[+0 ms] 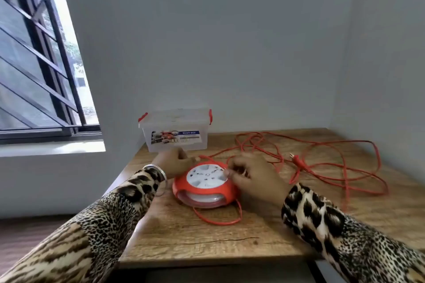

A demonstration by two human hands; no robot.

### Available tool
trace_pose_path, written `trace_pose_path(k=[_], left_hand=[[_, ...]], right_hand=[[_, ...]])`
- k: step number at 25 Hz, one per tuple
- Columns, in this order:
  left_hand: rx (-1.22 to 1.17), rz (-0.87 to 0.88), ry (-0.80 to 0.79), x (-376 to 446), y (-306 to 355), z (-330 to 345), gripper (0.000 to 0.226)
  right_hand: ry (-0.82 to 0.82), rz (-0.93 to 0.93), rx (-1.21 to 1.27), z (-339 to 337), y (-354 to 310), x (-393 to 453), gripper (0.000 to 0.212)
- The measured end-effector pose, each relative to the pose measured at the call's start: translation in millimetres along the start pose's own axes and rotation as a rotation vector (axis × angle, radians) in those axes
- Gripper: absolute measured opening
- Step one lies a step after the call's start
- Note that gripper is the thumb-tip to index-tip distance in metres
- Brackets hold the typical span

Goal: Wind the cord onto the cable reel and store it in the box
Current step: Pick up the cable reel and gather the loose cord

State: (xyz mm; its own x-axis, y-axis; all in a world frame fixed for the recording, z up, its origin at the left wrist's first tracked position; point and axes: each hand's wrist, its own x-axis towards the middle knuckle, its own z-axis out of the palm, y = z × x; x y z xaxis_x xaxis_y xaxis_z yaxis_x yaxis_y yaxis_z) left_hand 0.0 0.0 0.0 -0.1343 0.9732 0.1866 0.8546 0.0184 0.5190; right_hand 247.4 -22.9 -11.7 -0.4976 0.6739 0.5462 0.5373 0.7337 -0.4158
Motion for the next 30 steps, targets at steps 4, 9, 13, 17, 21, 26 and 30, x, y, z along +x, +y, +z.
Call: trace_pose_path(k=[4,9,13,17,21,26,30], left_hand=[[-0.162,-0.146,-0.272,-9,8,2,0.054],[-0.597,-0.381,-0.54,-13,18,-3,0.042],[-0.76,-0.353,-0.516,-13,5,-8,0.055],[-1.123,-0.232,-0.432,-6,10,-27,0.049],[-1.305,-0.091,-0.349,10,59,-33,0.035],[-0.916,0.039,0.208,19,139,-1,0.031],[-0.55,0.804,0.505,-37,197,55,0.008]], right_hand=[[-0.104,0.018,-0.085,24,-7,-14,0.026],[-0.131,0.27,0.03,11,18,-7,0.032],[-0.106,0.474,0.158,-9,34,7,0.027],[0.022,0.603,0.793,-28,24,19,0.021],[-0.183,0.573,1.138,-67,12,29,0.054],[0.195,0.719,1.013,-119,38,37,0.028],[0.531,0.801,1.079,-165,87,16,0.036]])
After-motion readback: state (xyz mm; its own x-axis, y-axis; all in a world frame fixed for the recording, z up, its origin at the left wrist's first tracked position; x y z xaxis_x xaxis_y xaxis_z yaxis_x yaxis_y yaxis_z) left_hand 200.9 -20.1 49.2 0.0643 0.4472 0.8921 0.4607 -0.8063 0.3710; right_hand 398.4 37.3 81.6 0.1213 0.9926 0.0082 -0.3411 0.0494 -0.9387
